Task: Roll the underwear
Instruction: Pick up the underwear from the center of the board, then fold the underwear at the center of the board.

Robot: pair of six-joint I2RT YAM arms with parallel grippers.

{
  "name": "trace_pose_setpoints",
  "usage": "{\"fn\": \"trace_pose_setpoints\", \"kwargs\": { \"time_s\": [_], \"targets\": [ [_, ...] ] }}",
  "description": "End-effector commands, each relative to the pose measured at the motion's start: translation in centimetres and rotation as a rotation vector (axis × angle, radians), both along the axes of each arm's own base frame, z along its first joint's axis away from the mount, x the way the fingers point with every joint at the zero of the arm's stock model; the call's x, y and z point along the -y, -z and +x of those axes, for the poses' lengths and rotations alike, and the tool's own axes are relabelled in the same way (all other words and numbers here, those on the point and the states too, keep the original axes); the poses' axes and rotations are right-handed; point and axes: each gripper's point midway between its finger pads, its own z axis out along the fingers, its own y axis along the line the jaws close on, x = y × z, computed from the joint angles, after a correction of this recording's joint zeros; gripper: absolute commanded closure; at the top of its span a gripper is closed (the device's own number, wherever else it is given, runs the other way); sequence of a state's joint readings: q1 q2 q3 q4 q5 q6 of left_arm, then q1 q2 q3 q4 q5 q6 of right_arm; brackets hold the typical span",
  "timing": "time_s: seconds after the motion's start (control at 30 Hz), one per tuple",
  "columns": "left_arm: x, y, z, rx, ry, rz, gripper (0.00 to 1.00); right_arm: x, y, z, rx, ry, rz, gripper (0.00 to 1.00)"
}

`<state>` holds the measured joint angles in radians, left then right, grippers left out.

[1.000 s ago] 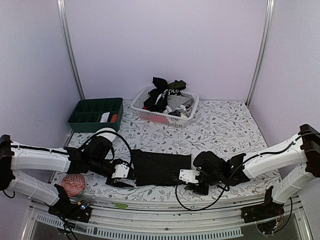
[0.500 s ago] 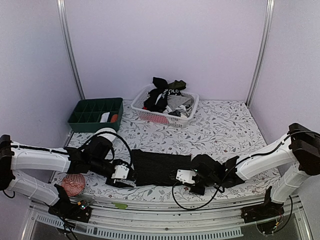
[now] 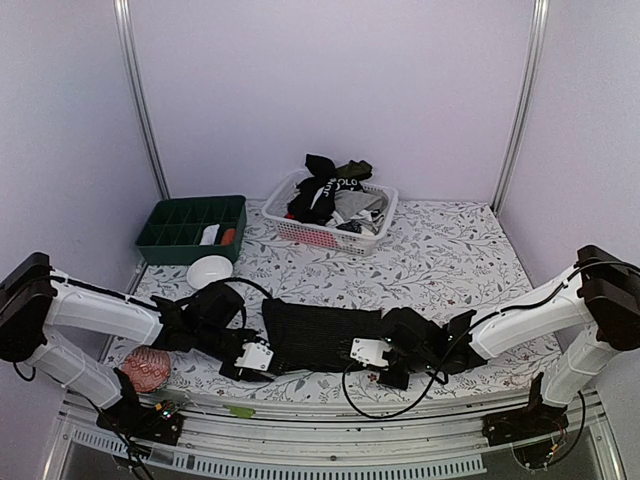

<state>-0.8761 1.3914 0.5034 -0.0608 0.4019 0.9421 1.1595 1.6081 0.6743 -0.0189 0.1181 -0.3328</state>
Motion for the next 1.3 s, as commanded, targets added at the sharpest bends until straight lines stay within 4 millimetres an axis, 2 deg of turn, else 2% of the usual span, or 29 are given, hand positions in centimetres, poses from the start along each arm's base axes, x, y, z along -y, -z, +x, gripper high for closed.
{"fn": "trace_pose_setpoints", "kwargs": {
  "time_s": [0.0,0.17,0.33,0.37,0.57,0.73,0.9,1.13,1.27],
  "targets": [
    [1.4,-0.2,1.4,0.067,0.0,0.001,0.59,2.8,3.2,-1.6,-0.084,0.0,-0.145,1.0],
    [1.2,1.0,1.6,0.082,0.007,0.051,0.68,2.9,3.1,-1.5,-0.078,0.009,-0.144,1.0],
    [-0.4,2.7,0.9,0.054,0.009,0.132,0.98,2.9,2.9,-1.5,-0.073,0.007,-0.148,1.0],
    [-0.7,2.8,0.5,0.045,0.019,0.136,1.0,2.8,2.8,-1.5,-0.075,0.004,-0.147,1.0],
    [-0.9,1.2,-1.2,-0.002,0.058,0.104,1.0,1.7,1.5,-2.6,-0.152,-0.017,-0.11,1.0],
    [-1.3,-0.5,-2.8,-0.079,0.078,0.08,1.0,0.1,-0.6,-5.2,-0.272,-0.056,-0.043,1.0],
    [-1.3,-2.9,-2.1,-0.14,0.039,0.018,1.0,-0.4,-2.4,-6.4,-0.337,-0.062,0.022,1.0],
    [-0.8,-4.8,0.4,-0.187,-0.002,-0.04,1.0,0.1,-3.0,-4.3,-0.387,0.011,0.052,1.0],
    [-0.2,-4.9,2.2,-0.206,-0.02,-0.037,1.0,0.0,-3.8,-2.6,-0.404,0.052,0.072,1.0]
  ]
}}
